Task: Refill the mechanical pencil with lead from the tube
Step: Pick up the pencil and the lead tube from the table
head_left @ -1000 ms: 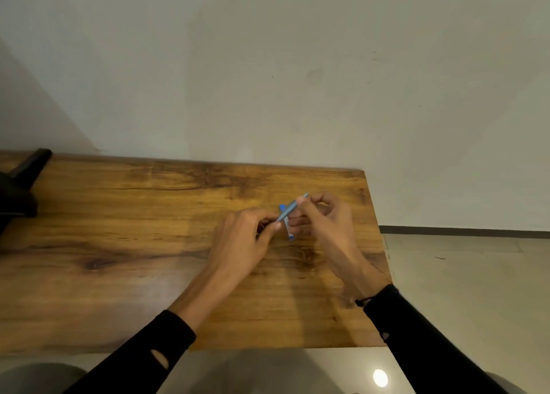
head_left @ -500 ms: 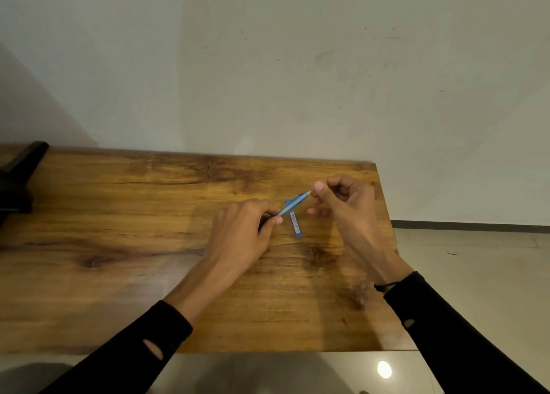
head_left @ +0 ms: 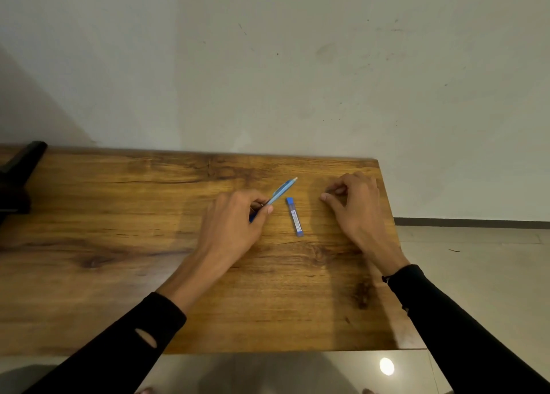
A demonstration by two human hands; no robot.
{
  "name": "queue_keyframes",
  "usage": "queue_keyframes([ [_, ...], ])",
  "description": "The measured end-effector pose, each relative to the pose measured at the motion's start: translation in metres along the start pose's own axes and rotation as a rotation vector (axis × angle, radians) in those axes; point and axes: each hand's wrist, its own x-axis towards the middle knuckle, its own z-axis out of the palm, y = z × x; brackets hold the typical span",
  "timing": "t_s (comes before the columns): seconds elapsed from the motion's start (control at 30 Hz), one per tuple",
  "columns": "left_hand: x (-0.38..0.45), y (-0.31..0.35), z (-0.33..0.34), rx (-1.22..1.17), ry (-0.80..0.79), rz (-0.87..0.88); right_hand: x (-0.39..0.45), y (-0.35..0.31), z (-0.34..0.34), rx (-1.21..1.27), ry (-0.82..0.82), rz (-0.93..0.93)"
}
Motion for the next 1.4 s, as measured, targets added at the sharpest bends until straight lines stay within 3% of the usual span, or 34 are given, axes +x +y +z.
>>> queue_keyframes([
  [0.2,0.002,0.004,-0.001,-0.022,0.028,0.044,0.002,-0.023,-0.024,0.278,0.1,-0.008],
  [0.5,0.001,0.009,0.005,-0.009,0.008,0.111,0.001,-0.035,-0.019,0.467,-0.098,-0.043],
  [0.77,0.002,0.006,0.003,0.0,0.005,0.121,0.003,-0.033,-0.023,0.292,0.013,-0.04],
  [0.9,0.009,-0.003,-0.006,0.015,0.045,0.066,-0.001,-0.025,-0.024,-0.052,-0.265,-0.13],
  [0.97,0.01,-0.005,-0.008,0.061,0.047,0.064,-0.006,-0.023,-0.015,-0.13,-0.325,-0.129],
  [1.13,0.008,-0.006,-0.002,0.278,0.06,0.064,-0.003,-0.025,-0.016,-0.096,-0.213,-0.088],
  [1.3,0.011,-0.007,0.002,0.34,0.041,0.024,-0.014,-0.044,-0.012,-0.008,-0.149,-0.045],
  [1.4,0.013,-0.006,0.004,0.333,0.026,0.021,-0.036,-0.063,0.006,-0.138,-0.145,-0.109],
])
